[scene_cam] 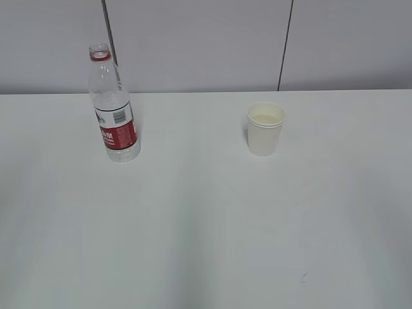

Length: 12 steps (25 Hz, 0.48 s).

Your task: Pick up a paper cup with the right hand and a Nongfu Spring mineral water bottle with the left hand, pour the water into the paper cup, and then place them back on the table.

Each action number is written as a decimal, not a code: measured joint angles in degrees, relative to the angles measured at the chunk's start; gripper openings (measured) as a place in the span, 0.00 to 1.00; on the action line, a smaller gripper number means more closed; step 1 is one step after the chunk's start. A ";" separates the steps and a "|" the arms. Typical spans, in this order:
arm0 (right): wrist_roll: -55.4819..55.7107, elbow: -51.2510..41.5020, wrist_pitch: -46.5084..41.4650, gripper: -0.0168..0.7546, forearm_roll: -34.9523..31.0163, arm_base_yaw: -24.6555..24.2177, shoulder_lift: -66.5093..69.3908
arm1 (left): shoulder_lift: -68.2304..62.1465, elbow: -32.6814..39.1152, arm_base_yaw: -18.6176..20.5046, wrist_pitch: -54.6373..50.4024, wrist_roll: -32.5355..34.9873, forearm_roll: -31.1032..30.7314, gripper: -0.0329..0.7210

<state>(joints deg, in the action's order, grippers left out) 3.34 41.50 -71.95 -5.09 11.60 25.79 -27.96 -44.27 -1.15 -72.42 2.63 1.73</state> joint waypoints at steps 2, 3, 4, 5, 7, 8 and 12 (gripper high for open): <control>-0.38 -2.52 -0.11 0.79 0.04 0.00 -4.81 | 4.88 2.15 0.00 -0.25 0.02 0.47 0.74; -0.75 -3.90 -0.11 0.79 0.04 0.00 -7.24 | 7.25 2.99 0.00 -0.24 0.02 0.66 0.74; -1.16 -5.04 -0.11 0.78 0.04 0.00 -9.52 | 9.20 3.67 0.00 -0.29 0.02 0.65 0.74; -1.69 -6.38 -0.11 0.78 0.04 0.00 -11.64 | 11.33 4.48 0.00 -0.29 0.02 0.71 0.74; -2.61 -8.98 -0.11 0.78 0.04 0.00 -15.25 | 14.94 5.89 0.00 -0.41 0.19 0.78 0.74; -2.90 -9.85 -0.11 0.78 0.04 0.00 -17.09 | 16.73 6.46 0.00 -0.41 0.19 0.78 0.74; -3.79 -11.07 3.48 0.78 0.28 0.00 -22.97 | 22.64 9.53 0.00 -0.20 0.86 0.89 0.74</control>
<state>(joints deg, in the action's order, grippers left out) -0.45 30.43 -68.47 -4.81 11.60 2.82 -5.32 -34.74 -1.15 -72.62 3.49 2.62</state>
